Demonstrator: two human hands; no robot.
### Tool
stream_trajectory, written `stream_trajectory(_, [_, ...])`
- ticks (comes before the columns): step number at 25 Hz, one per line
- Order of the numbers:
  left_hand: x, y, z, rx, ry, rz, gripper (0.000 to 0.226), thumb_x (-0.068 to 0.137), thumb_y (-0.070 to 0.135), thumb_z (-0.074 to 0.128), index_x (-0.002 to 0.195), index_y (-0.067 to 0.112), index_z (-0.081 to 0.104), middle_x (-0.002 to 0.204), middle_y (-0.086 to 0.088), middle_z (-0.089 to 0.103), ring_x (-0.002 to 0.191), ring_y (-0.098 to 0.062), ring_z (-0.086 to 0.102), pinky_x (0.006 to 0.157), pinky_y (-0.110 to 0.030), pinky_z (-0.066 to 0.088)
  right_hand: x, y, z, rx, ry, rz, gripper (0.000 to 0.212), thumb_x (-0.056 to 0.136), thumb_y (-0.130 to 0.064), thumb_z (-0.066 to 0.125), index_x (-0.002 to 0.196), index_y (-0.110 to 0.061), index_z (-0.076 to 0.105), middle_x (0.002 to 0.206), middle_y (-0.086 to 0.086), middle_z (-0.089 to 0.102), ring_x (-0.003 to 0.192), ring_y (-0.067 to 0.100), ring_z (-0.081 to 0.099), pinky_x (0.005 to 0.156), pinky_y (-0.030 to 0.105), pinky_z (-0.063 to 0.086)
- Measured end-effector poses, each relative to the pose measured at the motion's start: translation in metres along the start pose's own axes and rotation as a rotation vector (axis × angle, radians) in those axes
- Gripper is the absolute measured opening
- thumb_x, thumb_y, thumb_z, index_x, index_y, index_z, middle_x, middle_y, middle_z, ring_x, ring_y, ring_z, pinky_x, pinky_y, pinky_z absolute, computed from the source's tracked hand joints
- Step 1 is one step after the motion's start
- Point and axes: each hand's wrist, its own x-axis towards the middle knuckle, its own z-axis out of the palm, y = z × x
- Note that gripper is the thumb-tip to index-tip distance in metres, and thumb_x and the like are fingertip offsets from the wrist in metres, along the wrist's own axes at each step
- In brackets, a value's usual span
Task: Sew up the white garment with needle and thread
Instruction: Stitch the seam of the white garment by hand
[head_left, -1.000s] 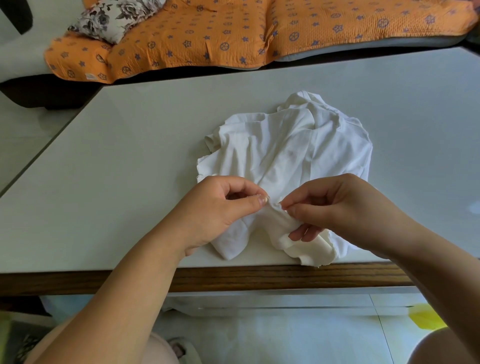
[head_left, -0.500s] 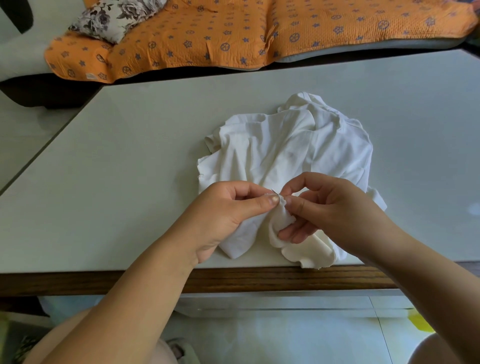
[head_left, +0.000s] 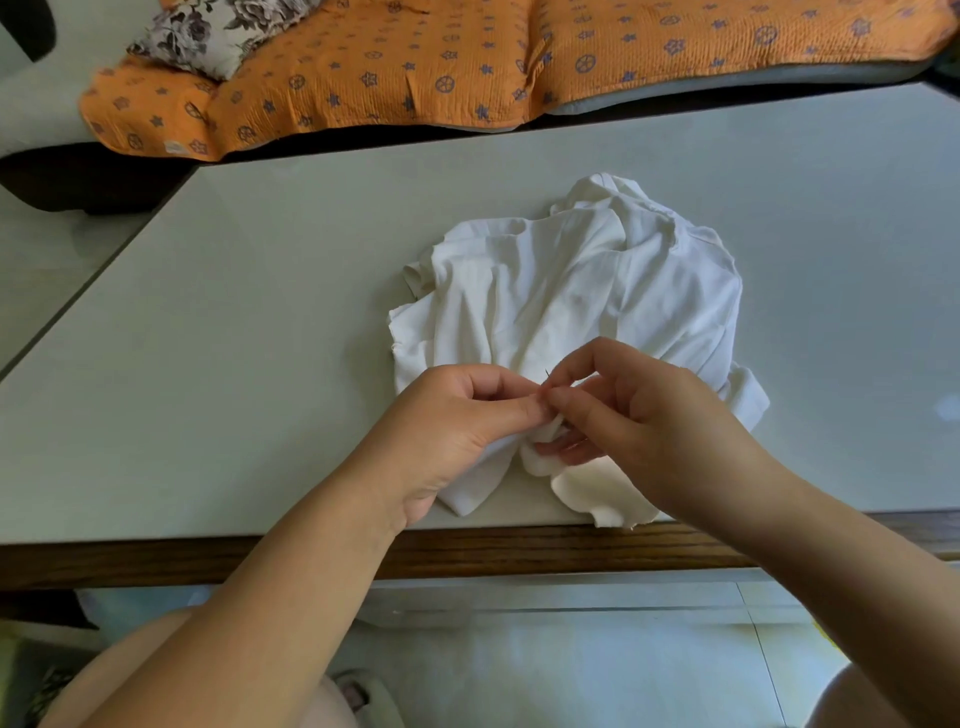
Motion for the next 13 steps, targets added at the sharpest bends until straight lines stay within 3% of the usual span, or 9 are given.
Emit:
stream_trajectory(3, [0.0,0.001,0.001,0.019,0.037,-0.003,0.026,0.069,0.031,0.077,0.088,0.014,0.077,0.093,-0.001,0.077,0.098,-0.008,0.07,0.094,-0.022,0.049,0.003,-0.001,-0.002,-0.031,0.153,-0.017,0.011,0.094,-0.023,0.061,0.086,-0.025,0.067,0.083,-0.008,0.073,0.067,0.009,0.07,0.059,0.025,0.057])
stream_trajectory(6, [0.0,0.001,0.001,0.032,0.084,-0.012,0.008,0.079,0.021,0.076,0.086,0.018,0.078,0.092,0.003,0.077,0.098,-0.006,0.07,0.099,-0.026,0.048,0.012,-0.004,-0.013,0.246,0.237,0.067,0.011,0.098,-0.02,0.057,0.09,-0.015,0.063,0.09,-0.003,0.076,0.061,0.014,0.067,0.049,0.022,0.048])
stream_trajectory(10, [0.0,0.0,0.0,0.048,0.082,-0.019,0.004,0.081,0.022,0.075,0.083,0.023,0.079,0.093,0.005,0.077,0.1,-0.006,0.069,0.099,-0.027,0.047,0.017,-0.008,-0.022,0.687,0.144,0.179,0.011,0.101,-0.016,0.049,0.094,-0.011,0.057,0.08,0.006,0.074,0.055,0.015,0.064,0.044,0.02,0.046])
stream_trajectory(13, [-0.001,0.002,-0.002,0.062,0.093,-0.014,0.005,0.082,0.022,0.075,0.086,0.022,0.078,0.093,0.007,0.077,0.099,-0.003,0.069,0.096,-0.022,0.046,0.019,-0.007,-0.027,0.867,0.113,0.199,0.013,0.101,-0.011,0.047,0.094,-0.012,0.058,0.071,0.005,0.068,0.061,0.016,0.069,0.051,0.021,0.054])
